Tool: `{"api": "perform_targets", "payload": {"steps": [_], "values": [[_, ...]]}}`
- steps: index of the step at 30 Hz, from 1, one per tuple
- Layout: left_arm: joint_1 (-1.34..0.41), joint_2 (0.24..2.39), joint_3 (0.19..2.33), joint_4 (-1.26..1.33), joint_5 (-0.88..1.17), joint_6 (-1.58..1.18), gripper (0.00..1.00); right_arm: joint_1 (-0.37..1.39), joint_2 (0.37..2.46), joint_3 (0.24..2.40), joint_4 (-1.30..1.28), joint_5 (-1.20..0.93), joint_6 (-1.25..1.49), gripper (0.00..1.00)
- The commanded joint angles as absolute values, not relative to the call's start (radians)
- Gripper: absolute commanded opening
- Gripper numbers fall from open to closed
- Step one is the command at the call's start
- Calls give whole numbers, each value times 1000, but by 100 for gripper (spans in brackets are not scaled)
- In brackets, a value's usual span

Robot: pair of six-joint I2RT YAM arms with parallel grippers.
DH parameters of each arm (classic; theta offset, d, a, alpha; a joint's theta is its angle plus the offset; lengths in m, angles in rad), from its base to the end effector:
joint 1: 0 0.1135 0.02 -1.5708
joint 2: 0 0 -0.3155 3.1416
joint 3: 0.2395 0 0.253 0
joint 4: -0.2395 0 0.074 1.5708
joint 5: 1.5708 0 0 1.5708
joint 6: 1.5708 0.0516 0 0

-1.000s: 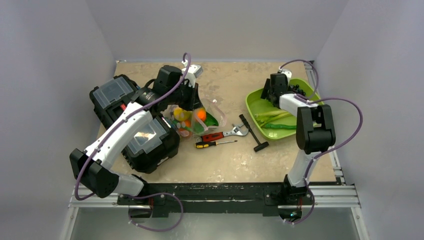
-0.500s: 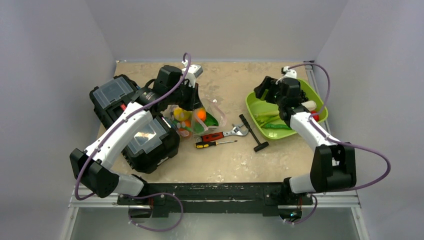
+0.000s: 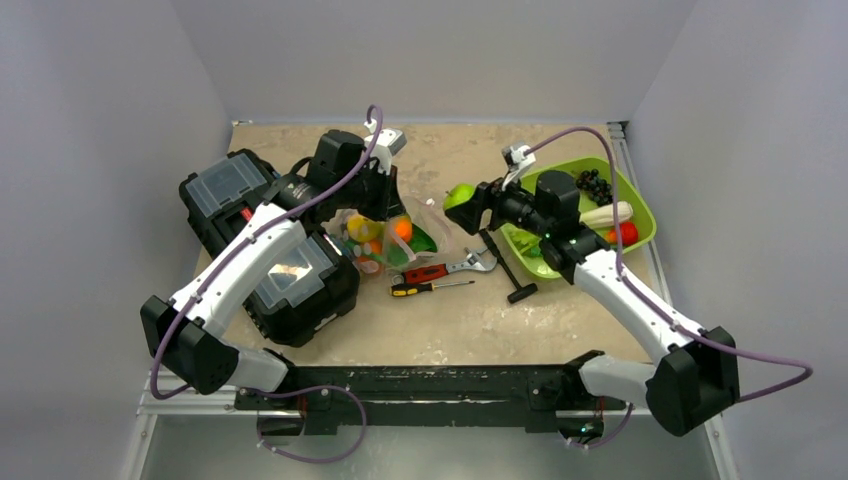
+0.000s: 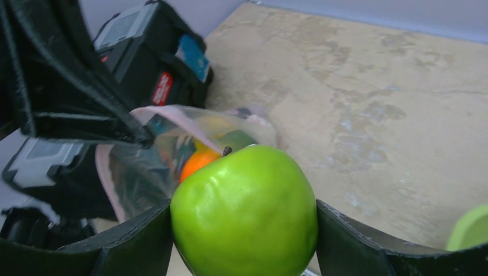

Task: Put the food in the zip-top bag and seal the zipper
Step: Place the fake fruit in the zipper food storage bag.

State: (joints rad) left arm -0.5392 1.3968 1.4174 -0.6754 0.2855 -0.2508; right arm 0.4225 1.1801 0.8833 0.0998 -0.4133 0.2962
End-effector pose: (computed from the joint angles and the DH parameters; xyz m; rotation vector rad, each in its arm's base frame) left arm 0.2567 -0.1705 0.4141 0.4906 2.2472 -0.7396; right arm 0.2390 0.1302 0.3670 -0.4249 1.7871 0.8774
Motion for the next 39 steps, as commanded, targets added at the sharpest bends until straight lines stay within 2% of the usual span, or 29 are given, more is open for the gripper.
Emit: {"api": "perform_targets", "payload": {"steps": [1,8,15,18,22,27,30,39], "values": [[-541,1398,1459,-645,301,-245,0,517,1218,930,71,-504,234,12],[-542,1398,1457,-645,304,-245,0,631,1375,1003,108,-469,267,14],[-542,1397,1456,-639,320,-251,0,698,1556,1049,291,-470,430,21],[-543,1400,1454,-637,326,-255,0,722,1589,1061,327,-450,453,35],[-542,1398,1456,-638,322,-255,0,722,1580,1065,296,-399,457,63],[-542,1384,1452,-640,305,-250,0,722,1494,1056,161,-302,432,84],[-542,1376,1453,-639,301,-249,0,721,1440,1068,50,-235,410,89],[-542,1374,1453,-639,305,-250,0,718,1312,1120,-189,-93,394,95]]}}
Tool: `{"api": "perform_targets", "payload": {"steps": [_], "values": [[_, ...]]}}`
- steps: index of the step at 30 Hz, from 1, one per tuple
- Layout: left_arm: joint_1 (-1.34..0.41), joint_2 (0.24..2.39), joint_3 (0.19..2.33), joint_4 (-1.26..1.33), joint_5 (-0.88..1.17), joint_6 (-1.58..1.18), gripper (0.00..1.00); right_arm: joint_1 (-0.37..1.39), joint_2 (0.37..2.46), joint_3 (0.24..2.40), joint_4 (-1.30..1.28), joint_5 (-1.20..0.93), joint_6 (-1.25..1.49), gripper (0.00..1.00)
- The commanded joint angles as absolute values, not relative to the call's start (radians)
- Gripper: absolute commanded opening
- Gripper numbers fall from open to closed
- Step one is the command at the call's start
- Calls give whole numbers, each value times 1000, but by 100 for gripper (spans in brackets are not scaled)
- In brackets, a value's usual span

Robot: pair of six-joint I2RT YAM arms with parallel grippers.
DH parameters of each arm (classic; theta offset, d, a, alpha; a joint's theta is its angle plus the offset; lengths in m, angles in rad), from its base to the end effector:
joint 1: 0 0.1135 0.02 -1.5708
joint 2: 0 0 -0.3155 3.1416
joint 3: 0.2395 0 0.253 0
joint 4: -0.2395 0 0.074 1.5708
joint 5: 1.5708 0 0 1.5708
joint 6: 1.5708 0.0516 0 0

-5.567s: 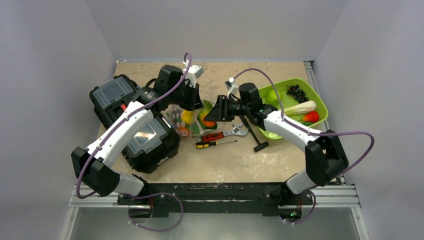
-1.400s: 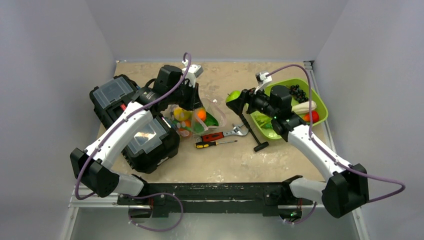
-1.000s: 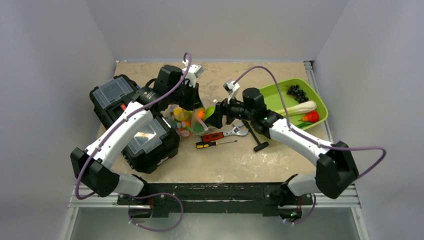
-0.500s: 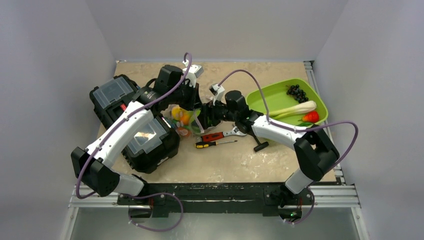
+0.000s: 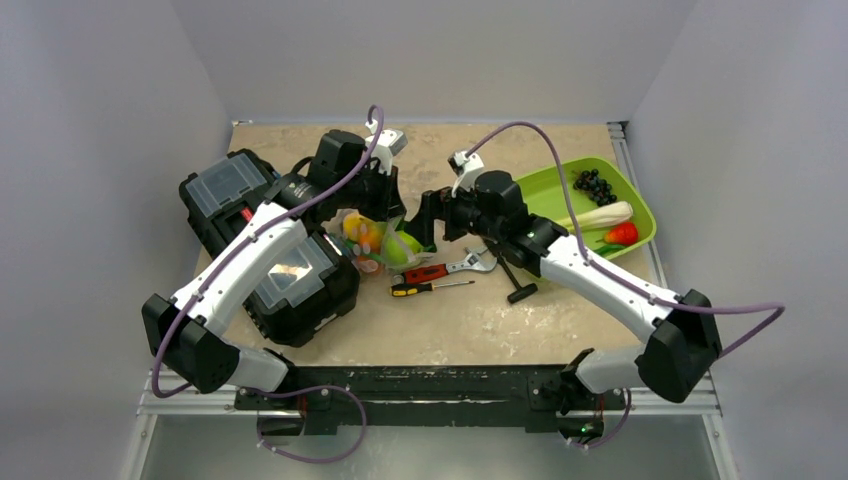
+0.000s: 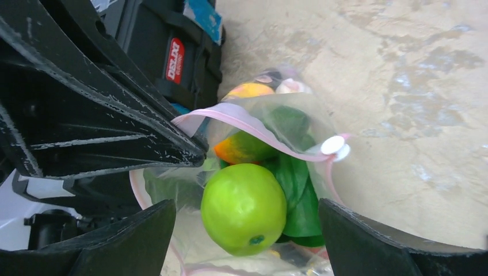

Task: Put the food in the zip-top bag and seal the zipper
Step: Place the fake fruit in the zipper food storage bag, then adjust the zipper food storage bag at the center of the board.

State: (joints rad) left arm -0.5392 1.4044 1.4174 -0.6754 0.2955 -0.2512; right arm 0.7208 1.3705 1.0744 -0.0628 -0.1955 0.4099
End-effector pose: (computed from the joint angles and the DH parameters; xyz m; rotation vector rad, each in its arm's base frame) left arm 0.2583 -0.1721 0.4120 0.4961 2.2549 -0.7492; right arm 0.2387 0.2230 0.3646 -0.4518 1.9898 0.9243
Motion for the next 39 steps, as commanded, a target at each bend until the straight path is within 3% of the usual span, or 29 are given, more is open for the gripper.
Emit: {"api": "perform_targets", "payload": {"steps": [1,4,8,17,23,29,33,39], "values": [[-542,1373,1452,-639,304,-249,0,713,1298,1124,-212,-35,414,95],[-542,1369,1448,-639,298,-250,0,668,1276,1124,-302,93,547,89],[-543,1374,1451,-640,297,-248,0,578,1262,1024,-262,-6,729,64],[-543,1374,1449,-641,292,-246,0,571,1338,894,-90,-149,801,59],[-542,1382,1451,-641,298,-246,0,604,1402,854,79,-259,853,48],[-542,1376,1463,-669,261,-224,0,613,1375,927,116,-314,822,0],[-528,1371,1520,-712,221,-203,0,613,1335,1044,94,-284,806,0],[-510,1461,1837,-961,192,-237,0,612,1436,1347,-27,-317,711,0]]}}
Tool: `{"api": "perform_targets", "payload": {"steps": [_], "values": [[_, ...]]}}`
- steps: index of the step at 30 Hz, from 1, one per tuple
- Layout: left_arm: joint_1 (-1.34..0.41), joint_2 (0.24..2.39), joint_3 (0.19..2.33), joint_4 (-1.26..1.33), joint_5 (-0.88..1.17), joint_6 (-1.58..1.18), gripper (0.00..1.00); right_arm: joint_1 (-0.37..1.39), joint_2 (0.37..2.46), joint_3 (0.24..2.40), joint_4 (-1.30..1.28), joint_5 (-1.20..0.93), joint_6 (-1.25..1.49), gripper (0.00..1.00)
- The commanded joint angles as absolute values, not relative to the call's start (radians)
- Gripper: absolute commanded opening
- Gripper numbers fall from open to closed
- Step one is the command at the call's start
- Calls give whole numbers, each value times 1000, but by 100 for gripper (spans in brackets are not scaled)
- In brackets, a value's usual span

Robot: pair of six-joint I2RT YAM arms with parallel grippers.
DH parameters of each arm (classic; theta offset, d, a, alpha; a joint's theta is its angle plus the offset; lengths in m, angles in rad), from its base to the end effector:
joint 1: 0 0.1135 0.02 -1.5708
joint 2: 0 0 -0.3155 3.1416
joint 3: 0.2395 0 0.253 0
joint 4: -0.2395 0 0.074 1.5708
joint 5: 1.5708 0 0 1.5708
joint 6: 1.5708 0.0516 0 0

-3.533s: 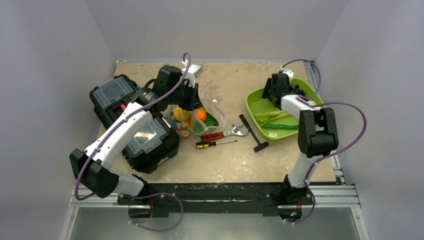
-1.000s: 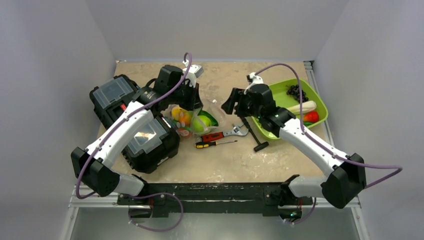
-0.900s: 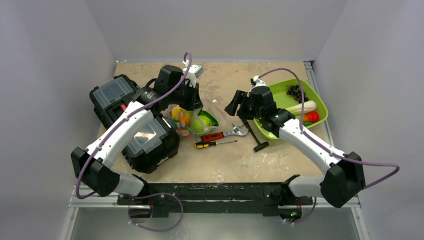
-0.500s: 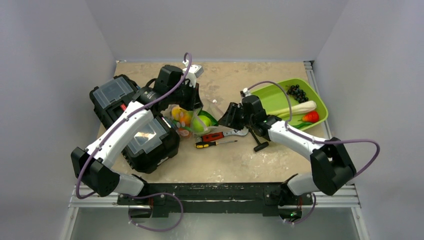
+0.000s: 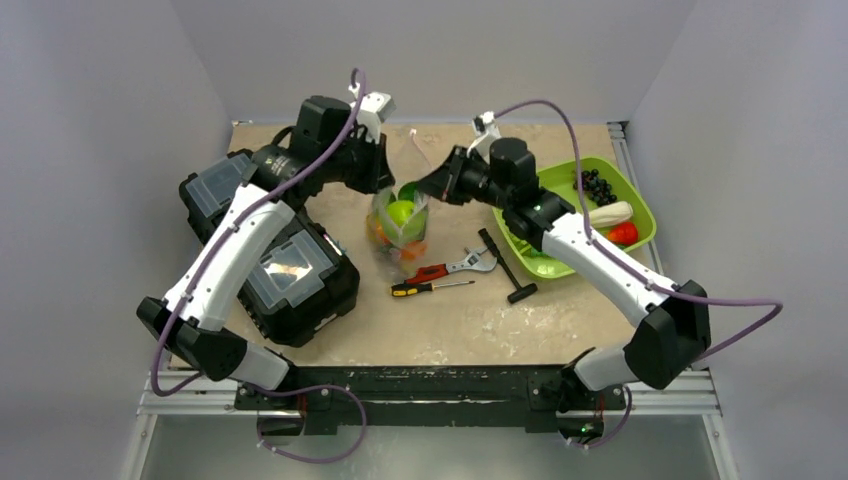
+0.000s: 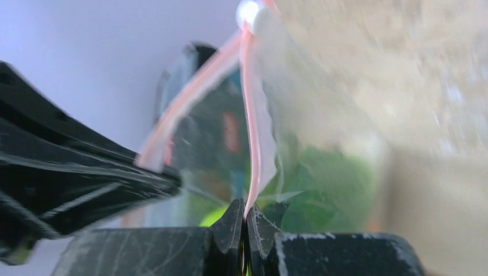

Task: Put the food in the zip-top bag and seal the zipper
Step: Adjust the zipper food storage bag at the center of the board.

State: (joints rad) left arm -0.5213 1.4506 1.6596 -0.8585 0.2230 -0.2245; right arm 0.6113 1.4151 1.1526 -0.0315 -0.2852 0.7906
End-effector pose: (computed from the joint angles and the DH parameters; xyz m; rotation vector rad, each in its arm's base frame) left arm 0.2624 -0.1639 0.4612 0.4621 2.2347 -0.6495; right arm 0.2719 0.2083 0.3836 -0.0337 2.0437 1.1957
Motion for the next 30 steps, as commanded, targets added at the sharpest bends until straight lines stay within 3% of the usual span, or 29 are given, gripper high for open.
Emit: {"api": "perform_targets", "payload": {"steps": [1,5,12,23,30], "values": [[-506,1455,1850,-960,167,-259,0,611,1461,1390,-47,-335,693,0],[-488,1414,1774,-874,148,-362,0,606,1522,1501,-134,-340,604,0],[-416,1500,1611,-777,198,-452,0,608,1522,1350,-8,-359,536,0],[-342,1539,1786,-772,368,-572,0,605,1585,1571,-64,-333,487,0],[-333,1543,1774,-755,358,-578,0,602,1608,1524,-6,-349,540,0]]}}
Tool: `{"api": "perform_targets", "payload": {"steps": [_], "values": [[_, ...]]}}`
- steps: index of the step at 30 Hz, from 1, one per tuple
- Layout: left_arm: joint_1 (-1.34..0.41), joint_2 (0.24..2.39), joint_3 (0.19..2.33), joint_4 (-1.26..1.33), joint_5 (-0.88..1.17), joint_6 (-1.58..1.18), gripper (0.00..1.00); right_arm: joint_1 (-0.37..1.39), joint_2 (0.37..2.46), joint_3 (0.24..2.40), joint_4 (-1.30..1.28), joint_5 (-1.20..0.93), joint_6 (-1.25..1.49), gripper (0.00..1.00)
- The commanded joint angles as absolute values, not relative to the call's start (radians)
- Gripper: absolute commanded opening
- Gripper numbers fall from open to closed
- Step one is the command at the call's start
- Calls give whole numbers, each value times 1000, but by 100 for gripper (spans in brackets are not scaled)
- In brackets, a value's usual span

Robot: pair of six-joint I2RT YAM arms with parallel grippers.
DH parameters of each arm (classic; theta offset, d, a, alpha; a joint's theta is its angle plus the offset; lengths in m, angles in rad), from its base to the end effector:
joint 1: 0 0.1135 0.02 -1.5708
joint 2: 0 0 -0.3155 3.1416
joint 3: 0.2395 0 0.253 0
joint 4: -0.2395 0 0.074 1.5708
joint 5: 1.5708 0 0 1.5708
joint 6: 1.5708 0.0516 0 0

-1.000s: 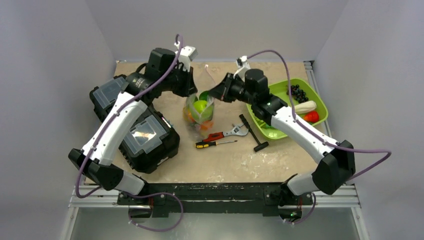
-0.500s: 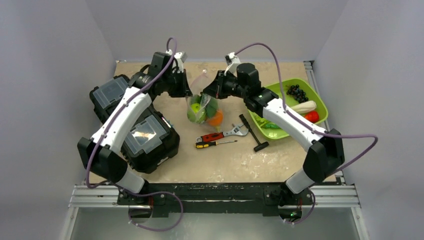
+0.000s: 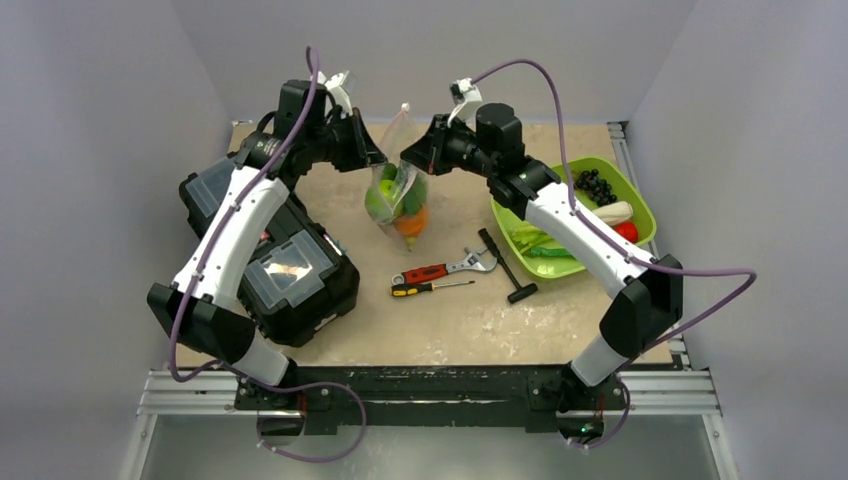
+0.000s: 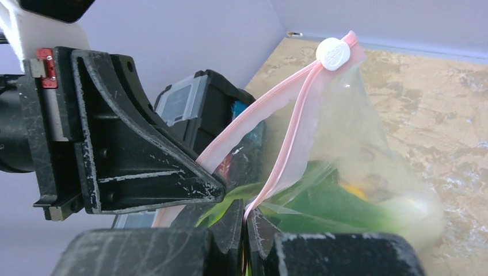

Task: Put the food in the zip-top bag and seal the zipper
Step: Adjust the zipper food storage bag at the center of the board.

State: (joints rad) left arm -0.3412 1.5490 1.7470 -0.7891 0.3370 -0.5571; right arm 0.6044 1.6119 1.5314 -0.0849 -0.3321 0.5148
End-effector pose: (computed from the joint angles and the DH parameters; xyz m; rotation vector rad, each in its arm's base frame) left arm 0.3186 -0.1312 0.4677 -0.0395 2.2583 -0.8655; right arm 0.3228 0.2434 0.4486 -0.3436 1.8281 1.0895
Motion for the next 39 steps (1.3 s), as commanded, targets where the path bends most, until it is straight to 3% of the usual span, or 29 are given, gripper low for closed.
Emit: {"api": "perform_targets", "payload": {"steps": [1,19,28,33,39], "values": [[-324,1556,1767,-755,365,-578,0,601,1622,1514,16,-354,553,0],[-274,1555,1720,-680,580,-619,1,600,1644,1455,157,-414,727,0],[-367,1457,1635,-640,441,-490,39,599,1632,1380,216,-327,971,0],[-421,1418,1590,-635,329,-403,55,599,1639,1344,231,-310,1094,0],[-502,1400,1561,-663,149,-294,57,599,1641,1305,283,-332,1222,0]]}}
